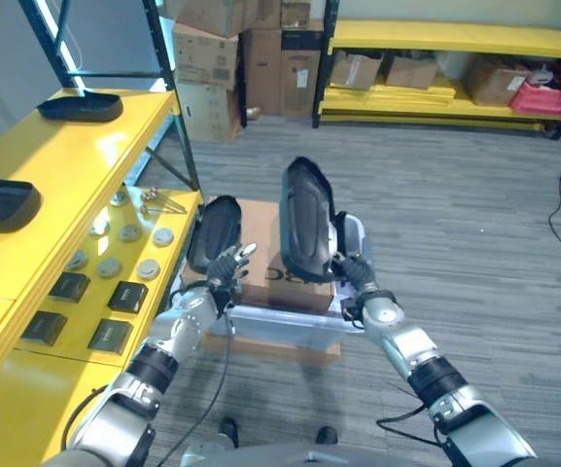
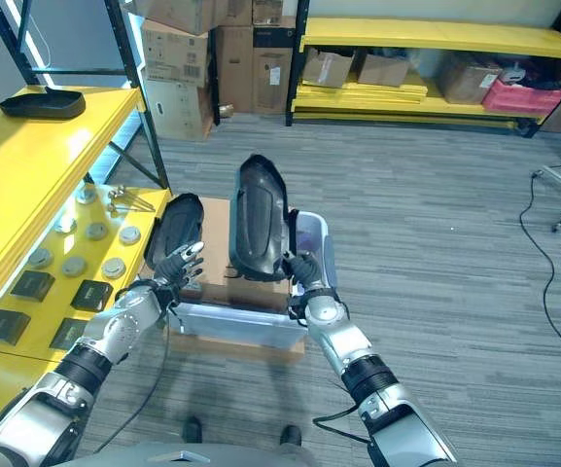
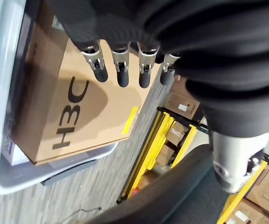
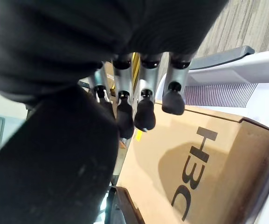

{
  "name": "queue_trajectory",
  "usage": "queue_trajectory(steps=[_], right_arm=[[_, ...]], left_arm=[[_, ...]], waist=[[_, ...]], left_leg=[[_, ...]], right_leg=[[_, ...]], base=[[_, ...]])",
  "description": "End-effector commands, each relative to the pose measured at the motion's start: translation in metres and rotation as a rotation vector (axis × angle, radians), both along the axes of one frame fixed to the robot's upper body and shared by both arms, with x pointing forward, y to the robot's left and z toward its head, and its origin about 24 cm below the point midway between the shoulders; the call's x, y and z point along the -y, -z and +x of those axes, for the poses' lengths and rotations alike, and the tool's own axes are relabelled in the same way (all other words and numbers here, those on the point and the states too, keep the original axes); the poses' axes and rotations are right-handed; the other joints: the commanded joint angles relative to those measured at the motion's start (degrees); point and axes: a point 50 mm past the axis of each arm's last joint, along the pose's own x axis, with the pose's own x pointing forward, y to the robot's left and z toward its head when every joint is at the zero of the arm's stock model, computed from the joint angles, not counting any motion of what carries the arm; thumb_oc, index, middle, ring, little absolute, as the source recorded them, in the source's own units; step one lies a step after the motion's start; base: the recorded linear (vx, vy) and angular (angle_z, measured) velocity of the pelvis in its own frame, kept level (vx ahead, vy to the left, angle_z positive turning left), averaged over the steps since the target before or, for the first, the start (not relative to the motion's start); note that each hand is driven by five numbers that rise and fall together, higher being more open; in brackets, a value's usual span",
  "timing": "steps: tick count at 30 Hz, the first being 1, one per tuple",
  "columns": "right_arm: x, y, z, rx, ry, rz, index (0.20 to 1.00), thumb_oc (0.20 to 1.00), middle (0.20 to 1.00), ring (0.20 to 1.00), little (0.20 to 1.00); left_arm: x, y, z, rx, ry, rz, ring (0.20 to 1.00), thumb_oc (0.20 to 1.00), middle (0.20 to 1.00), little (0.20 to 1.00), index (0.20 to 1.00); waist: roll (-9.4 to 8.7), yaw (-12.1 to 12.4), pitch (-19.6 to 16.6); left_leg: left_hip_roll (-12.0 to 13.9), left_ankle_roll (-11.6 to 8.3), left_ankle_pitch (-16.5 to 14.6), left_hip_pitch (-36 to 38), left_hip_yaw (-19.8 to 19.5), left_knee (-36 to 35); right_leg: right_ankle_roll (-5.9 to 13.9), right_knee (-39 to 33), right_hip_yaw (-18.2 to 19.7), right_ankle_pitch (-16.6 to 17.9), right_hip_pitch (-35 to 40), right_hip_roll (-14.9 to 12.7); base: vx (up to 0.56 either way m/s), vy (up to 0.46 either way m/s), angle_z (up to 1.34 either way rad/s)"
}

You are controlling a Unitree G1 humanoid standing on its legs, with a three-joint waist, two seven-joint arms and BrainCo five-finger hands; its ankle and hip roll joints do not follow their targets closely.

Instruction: Move parts from the plastic box to the shelf.

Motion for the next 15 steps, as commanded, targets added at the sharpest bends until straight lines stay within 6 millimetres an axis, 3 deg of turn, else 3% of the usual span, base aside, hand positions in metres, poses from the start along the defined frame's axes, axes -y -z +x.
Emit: queue_trajectory(steps=[1,15], right_arm=[[-0.011,-0.035,0.025,0.161,-0.05,-0.028,0.2,0.2,0.2,0.2,0.2],[-0.019,-0.023,0.023,0.102,-0.127,-0.064,0.2,0.2,0.2,0.2,0.2]], left_arm=[[0.018,-0.029,0.03,0.093,-0.01,-0.055,1.0,1.0,1.0,1.0,1.0],[0.01,-0.057,0.042,0.253,-0.016,-0.005,1.0,1.0,1.0,1.0,1.0]], waist=[[0.45,1.44,-2.91],[0.34,2.05,-3.09]], left_leg=[[1.77,-1.17,-5.98,-0.34,-2.77,1.48],[1.28,-1.42,-6.1,0.03,-3.66,0.81]], right_leg=[[4.77,0.7,-0.17,-5.14,0.56,-2.92],[4.74,0.33,-1.04,-5.29,1.04,-2.83]], base=[[0.0,0.0,0.0],[0.0,0.0,0.0]])
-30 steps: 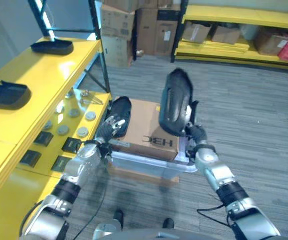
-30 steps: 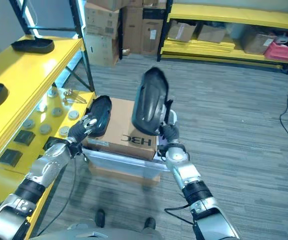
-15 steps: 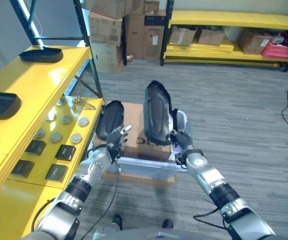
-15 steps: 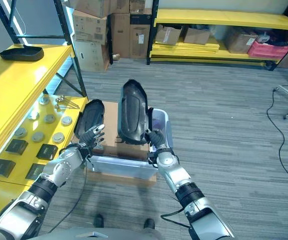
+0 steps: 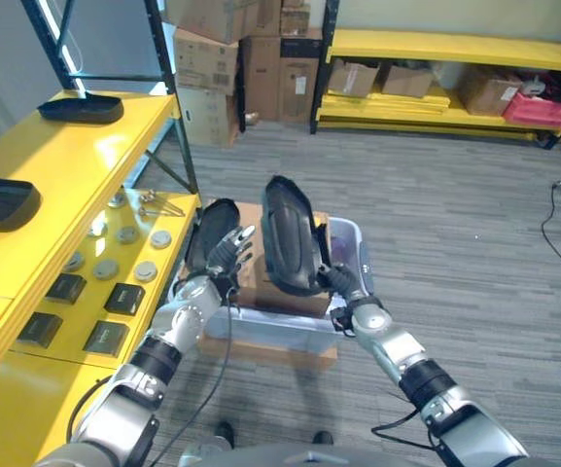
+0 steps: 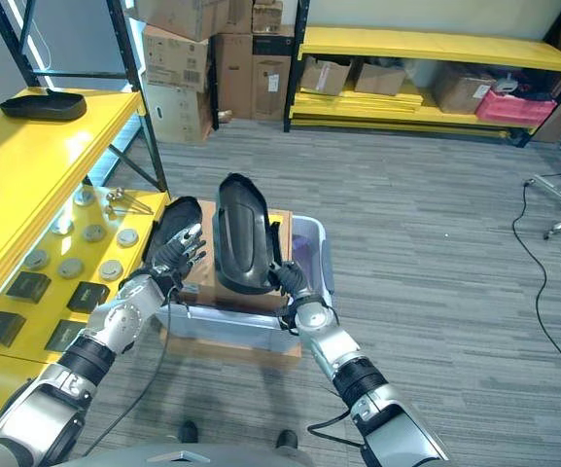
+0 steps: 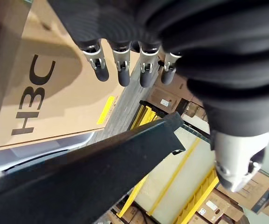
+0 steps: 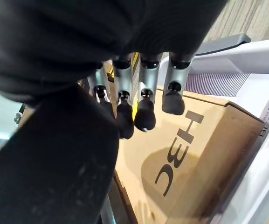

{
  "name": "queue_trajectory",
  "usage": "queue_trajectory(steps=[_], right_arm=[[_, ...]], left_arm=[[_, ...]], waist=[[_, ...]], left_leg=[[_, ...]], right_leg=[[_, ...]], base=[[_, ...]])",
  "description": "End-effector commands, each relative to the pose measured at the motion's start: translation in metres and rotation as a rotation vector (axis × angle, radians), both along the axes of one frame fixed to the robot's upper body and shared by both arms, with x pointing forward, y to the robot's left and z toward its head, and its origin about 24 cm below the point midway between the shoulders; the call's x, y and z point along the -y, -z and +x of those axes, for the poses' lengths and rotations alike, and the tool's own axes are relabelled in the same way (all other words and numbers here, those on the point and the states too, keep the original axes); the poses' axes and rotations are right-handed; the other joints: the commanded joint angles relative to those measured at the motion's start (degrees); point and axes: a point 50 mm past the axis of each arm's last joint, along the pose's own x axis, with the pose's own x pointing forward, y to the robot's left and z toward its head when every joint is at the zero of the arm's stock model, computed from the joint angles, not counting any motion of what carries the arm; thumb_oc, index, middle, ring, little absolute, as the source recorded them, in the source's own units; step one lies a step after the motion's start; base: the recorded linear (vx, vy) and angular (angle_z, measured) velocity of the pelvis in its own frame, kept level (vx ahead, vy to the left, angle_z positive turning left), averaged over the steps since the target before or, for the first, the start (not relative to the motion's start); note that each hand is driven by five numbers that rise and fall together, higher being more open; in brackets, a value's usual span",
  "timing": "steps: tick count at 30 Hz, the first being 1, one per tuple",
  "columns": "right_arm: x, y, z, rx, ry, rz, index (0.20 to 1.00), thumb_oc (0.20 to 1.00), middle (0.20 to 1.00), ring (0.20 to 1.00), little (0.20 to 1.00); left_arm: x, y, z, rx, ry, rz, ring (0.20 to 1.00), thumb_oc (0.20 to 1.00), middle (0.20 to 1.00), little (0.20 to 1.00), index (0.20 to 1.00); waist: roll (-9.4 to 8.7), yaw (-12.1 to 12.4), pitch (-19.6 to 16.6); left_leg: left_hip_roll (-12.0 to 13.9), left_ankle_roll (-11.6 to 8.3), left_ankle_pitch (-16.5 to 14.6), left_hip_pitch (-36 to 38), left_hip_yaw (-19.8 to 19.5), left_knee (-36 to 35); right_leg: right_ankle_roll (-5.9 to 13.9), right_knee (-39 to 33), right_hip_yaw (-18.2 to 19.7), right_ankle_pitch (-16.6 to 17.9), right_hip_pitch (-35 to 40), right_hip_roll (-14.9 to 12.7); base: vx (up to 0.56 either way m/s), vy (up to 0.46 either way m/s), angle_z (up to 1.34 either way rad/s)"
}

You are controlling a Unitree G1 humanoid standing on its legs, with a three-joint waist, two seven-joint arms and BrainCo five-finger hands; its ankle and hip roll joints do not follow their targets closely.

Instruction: Move parts from the plastic box to the shelf.

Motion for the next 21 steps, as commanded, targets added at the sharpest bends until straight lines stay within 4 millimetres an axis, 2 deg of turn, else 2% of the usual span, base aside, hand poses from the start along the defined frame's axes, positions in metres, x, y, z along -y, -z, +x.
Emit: queue_trajectory(steps=[1,5,11,18,21], right_arm=[[-0.01,-0.035,0.027,0.159,-0.055,-0.015,0.2,0.2,0.2,0.2,0.2],[-0.009,-0.035,0.027,0.16,-0.054,-0.014,0.2,0.2,0.2,0.2,0.2],[-0.012,-0.036,0.027,0.155,-0.066,-0.005,0.2,0.2,0.2,0.2,0.2],[-0.018,-0.035,0.028,0.148,-0.082,-0.006,0.2,0.2,0.2,0.2,0.2],[-0.02,-0.036,0.028,0.148,-0.087,-0.007,0.2,0.2,0.2,0.2,0.2]], left_arm=[[0.011,-0.037,0.029,0.159,0.021,0.046,1.0,1.0,1.0,1.0,1.0],[0.013,-0.034,0.028,0.156,0.086,0.125,1.0,1.0,1.0,1.0,1.0],[0.027,-0.017,0.018,0.093,0.19,0.216,1.0,1.0,1.0,1.0,1.0],[0.048,-0.008,0.007,0.042,0.287,0.22,1.0,1.0,1.0,1.0,1.0],[0.05,-0.008,0.006,0.036,0.298,0.215,1.0,1.0,1.0,1.0,1.0]], waist=[[0.73,1.58,-2.74],[0.86,1.63,-2.7],[0.85,1.18,-2.63],[0.89,0.81,-2.41],[0.91,0.76,-2.34]], left_leg=[[1.3,-1.43,-6.13,-0.02,-3.65,0.79],[1.18,-1.4,-6.11,-0.01,-3.76,0.66],[1.05,-1.25,-6.12,0.35,-3.66,0.28],[1.12,-1.09,-6.12,0.47,-3.25,0.36],[1.12,-1.08,-6.13,0.54,-3.18,0.34]], right_leg=[[4.83,0.35,-0.98,-5.35,0.95,-2.82],[4.84,0.29,-1.02,-5.29,0.92,-2.78],[4.92,0.2,-0.68,-5.29,0.94,-2.63],[4.95,0.47,-0.34,-5.21,0.72,-2.55],[4.97,0.46,-0.32,-5.19,0.75,-2.53]], base=[[0.0,0.0,0.0],[0.0,0.0,0.0],[0.0,0.0,0.0],[0.0,0.0,0.0],[0.0,0.0,0.0]])
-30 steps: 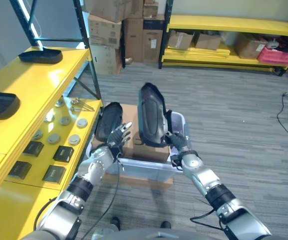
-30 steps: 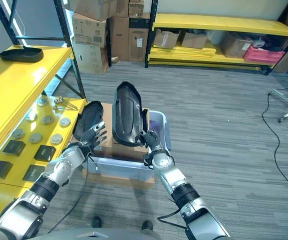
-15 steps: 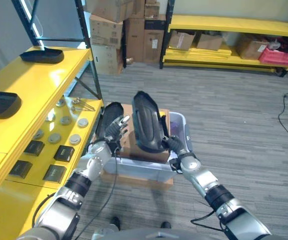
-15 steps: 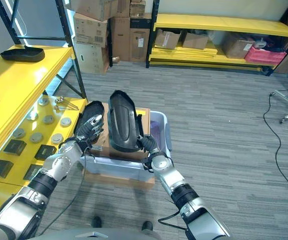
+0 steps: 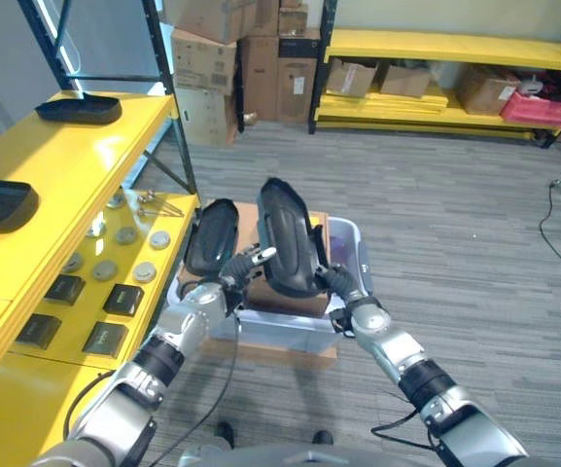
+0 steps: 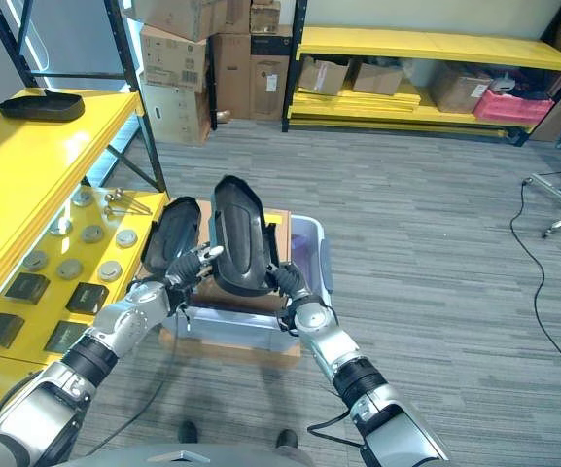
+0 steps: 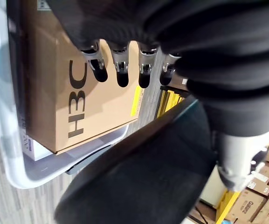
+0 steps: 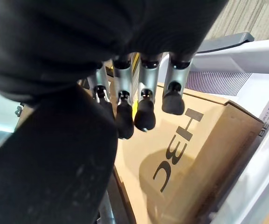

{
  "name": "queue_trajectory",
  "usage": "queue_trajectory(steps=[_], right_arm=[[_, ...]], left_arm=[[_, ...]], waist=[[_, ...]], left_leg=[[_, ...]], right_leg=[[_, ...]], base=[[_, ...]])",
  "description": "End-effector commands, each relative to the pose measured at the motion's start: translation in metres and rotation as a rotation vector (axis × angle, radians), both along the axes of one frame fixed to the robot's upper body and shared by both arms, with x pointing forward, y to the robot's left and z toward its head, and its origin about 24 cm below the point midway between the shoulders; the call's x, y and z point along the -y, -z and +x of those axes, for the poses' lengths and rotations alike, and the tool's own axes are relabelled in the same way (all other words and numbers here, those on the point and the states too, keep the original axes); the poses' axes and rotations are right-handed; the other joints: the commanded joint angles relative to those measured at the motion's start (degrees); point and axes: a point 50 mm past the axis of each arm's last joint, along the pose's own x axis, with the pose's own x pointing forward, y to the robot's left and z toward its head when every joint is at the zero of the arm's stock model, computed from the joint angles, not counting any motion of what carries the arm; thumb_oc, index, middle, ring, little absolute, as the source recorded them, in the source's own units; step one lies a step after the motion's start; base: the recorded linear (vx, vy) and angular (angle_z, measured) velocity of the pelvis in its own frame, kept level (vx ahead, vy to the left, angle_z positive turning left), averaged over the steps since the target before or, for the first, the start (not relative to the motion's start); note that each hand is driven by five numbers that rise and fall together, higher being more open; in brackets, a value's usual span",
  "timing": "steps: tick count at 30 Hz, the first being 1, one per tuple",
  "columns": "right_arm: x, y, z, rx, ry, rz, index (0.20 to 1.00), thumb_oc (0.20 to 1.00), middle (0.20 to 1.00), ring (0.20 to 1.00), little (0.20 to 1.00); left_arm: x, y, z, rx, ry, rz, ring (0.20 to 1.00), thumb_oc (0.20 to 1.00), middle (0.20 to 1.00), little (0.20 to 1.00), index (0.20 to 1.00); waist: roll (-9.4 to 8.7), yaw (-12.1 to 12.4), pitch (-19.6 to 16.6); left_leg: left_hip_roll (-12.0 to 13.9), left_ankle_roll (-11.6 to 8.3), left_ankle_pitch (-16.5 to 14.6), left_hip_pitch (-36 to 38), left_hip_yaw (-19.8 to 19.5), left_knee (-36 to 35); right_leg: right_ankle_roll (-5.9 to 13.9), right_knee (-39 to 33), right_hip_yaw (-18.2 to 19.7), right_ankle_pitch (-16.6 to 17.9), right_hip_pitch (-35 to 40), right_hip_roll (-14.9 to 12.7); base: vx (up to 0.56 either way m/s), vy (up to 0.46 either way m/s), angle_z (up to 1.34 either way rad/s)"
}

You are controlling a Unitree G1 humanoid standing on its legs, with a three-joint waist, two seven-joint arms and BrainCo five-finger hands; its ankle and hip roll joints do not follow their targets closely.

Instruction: Move parts from the plastic box to the shelf.

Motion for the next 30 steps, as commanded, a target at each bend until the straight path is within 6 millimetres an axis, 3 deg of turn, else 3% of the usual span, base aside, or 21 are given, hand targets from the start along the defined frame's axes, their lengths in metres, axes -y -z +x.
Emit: queue_trajectory(steps=[1,15,30], right_arm=[[-0.02,-0.038,0.029,0.144,-0.065,0.015,0.2,0.2,0.2,0.2,0.2],[-0.032,-0.037,0.032,0.117,-0.117,0.001,0.2,0.2,0.2,0.2,0.2],[-0.032,-0.032,0.031,0.106,-0.131,-0.003,0.2,0.2,0.2,0.2,0.2]], left_arm=[[0.032,-0.024,0.018,0.079,0.09,-0.003,1.0,1.0,1.0,1.0,1.0],[0.054,-0.04,0.012,0.158,0.156,-0.067,1.0,1.0,1.0,1.0,1.0],[0.047,-0.056,0.018,0.294,0.23,0.063,1.0,1.0,1.0,1.0,1.0]], waist=[[0.88,1.13,-2.26],[0.86,1.26,-2.22],[0.89,1.53,-2.38]], left_leg=[[1.13,-1.07,-6.17,0.59,-3.1,0.38],[1.1,-1.07,-6.19,0.95,-3.02,0.1],[1.04,-1.09,-6.27,1.04,-3.14,0.15]], right_leg=[[4.97,0.42,-0.34,-5.14,0.84,-2.56],[4.99,0.53,-0.47,-5.14,0.95,-2.51],[4.95,0.54,-0.61,-5.39,1.25,-2.49]], base=[[0.0,0.0,0.0],[0.0,0.0,0.0],[0.0,0.0,0.0]])
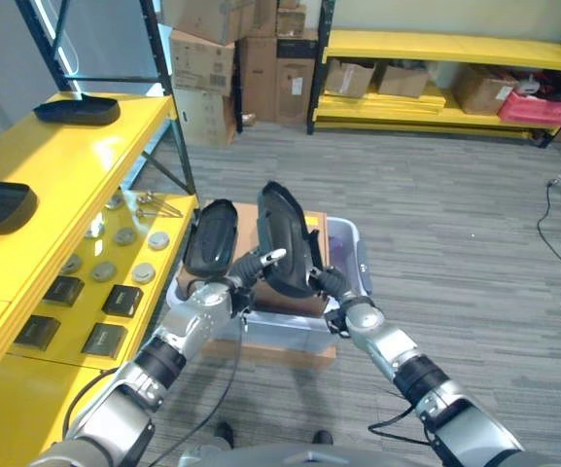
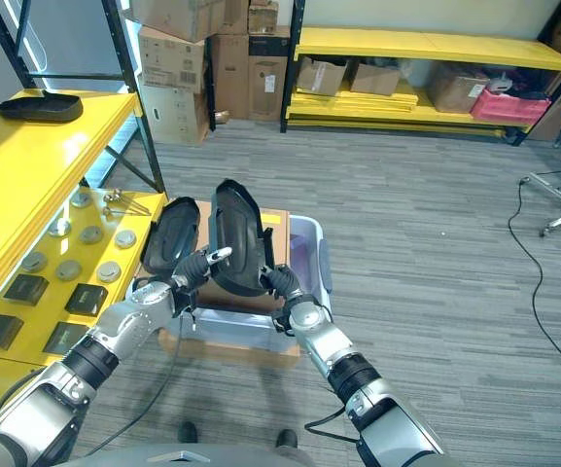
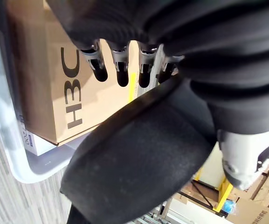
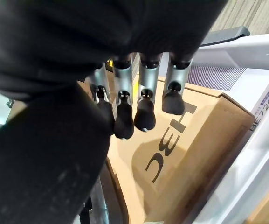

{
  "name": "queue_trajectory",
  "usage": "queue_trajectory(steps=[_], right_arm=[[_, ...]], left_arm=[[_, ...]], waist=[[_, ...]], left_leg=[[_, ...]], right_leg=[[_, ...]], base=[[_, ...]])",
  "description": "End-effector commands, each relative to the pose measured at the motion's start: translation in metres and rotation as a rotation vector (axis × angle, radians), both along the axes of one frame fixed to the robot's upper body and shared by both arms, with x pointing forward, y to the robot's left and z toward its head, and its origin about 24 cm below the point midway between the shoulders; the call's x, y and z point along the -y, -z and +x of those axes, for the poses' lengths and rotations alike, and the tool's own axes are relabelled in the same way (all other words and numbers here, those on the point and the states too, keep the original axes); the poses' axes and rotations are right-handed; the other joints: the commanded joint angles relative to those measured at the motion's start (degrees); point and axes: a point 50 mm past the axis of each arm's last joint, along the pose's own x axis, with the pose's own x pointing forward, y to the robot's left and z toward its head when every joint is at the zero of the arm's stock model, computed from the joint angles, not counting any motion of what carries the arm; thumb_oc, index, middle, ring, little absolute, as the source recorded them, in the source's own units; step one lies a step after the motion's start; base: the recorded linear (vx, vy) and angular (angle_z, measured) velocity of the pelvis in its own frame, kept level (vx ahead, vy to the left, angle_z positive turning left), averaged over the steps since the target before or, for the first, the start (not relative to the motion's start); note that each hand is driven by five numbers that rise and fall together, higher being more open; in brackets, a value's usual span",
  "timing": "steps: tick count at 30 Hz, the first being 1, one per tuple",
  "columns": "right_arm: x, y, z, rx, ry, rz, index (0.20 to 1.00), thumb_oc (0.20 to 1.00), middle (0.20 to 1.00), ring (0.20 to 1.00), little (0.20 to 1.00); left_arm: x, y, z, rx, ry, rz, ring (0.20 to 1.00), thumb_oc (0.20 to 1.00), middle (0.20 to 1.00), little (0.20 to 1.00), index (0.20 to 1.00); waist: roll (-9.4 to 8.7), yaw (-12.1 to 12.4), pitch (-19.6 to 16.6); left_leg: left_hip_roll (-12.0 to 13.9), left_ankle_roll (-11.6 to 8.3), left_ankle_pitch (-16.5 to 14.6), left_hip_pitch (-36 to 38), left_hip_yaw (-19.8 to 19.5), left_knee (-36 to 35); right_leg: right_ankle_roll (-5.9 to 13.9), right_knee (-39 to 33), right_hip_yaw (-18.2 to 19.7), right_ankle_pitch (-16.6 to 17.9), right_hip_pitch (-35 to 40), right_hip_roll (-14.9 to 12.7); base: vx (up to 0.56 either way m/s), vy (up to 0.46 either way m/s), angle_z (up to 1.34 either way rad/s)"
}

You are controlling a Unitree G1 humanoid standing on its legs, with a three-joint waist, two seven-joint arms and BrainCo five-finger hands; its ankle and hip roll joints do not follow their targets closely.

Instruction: Move parts from the plastic box to the shelf.

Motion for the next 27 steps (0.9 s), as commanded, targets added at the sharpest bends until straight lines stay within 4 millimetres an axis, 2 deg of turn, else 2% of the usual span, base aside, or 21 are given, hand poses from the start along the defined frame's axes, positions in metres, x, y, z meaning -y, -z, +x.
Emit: queue_trajectory(steps=[1,2,4,5,6,7,19,27], right_arm=[[-0.024,-0.037,0.028,0.147,-0.1,0.022,0.2,0.2,0.2,0.2,0.2],[-0.025,-0.037,0.028,0.148,-0.101,0.022,0.2,0.2,0.2,0.2,0.2],[-0.027,-0.038,0.028,0.149,-0.114,0.02,0.2,0.2,0.2,0.2,0.2],[-0.027,-0.038,0.028,0.15,-0.115,0.02,0.2,0.2,0.2,0.2,0.2],[-0.027,-0.038,0.028,0.149,-0.117,0.022,0.2,0.2,0.2,0.2,0.2],[-0.028,-0.038,0.027,0.149,-0.121,0.023,0.2,0.2,0.2,0.2,0.2],[-0.037,-0.041,0.029,0.142,-0.135,0.038,0.2,0.2,0.2,0.2,0.2],[-0.041,-0.044,0.033,0.143,-0.115,0.061,0.2,0.2,0.2,0.2,0.2]], left_arm=[[0.042,-0.045,0.019,0.207,0.19,0.027,0.956,0.956,0.956,0.956,0.956],[0.043,-0.045,0.019,0.205,0.196,0.035,1.0,1.0,1.0,1.0,1.0],[0.048,-0.043,0.016,0.205,0.238,0.076,1.0,1.0,1.0,1.0,1.0],[0.049,-0.043,0.015,0.209,0.246,0.08,0.718,0.718,0.718,0.718,0.718],[0.05,-0.043,0.015,0.215,0.258,0.086,0.395,0.395,0.395,0.395,0.395],[0.053,-0.043,0.013,0.212,0.273,0.095,0.2,0.2,0.2,0.2,0.2],[0.071,-0.038,0.004,0.175,0.287,0.059,0.2,0.2,0.2,0.2,0.2],[0.07,-0.049,0.008,0.25,0.249,0.044,0.2,0.2,0.2,0.2,0.2]], waist=[[0.93,1.44,-2.39],[0.94,1.4,-2.38],[0.99,1.07,-2.41],[0.97,1.02,-2.42],[0.95,0.93,-2.42],[0.95,0.8,-2.45],[0.85,0.24,-2.45],[0.95,0.83,-2.27]], left_leg=[[1.02,-1.08,-6.27,0.89,-3.31,0.13],[1.04,-1.07,-6.26,0.94,-3.3,0.08],[0.99,-0.98,-6.3,0.98,-3.2,0.03],[0.98,-0.98,-6.3,0.97,-3.19,0.03],[0.98,-0.98,-6.31,0.97,-3.17,0.01],[0.99,-0.97,-6.32,1.01,-3.11,-0.07],[1.14,-0.99,-6.28,1.36,-2.45,-0.18],[1.08,-1.06,-6.25,1.45,-2.81,-0.21]], right_leg=[[4.94,0.6,-0.6,-5.4,1.16,-2.45],[4.93,0.63,-0.57,-5.42,1.15,-2.43],[5.01,0.65,-0.26,-5.44,1.06,-2.4],[5.03,0.65,-0.21,-5.43,1.03,-2.39],[5.02,0.64,-0.14,-5.42,1.0,-2.37],[5.01,0.6,-0.03,-5.43,0.98,-2.31],[5.03,0.61,0.51,-5.4,0.97,-2.12],[4.96,0.53,0.11,-5.38,1.27,-2.18]], base=[[0.0,0.0,0.0],[0.0,0.0,0.0],[0.0,0.0,0.0],[0.0,0.0,0.0],[0.0,0.0,0.0],[0.0,0.0,0.0],[0.0,-0.001,-0.02],[0.0,0.0,0.0]])
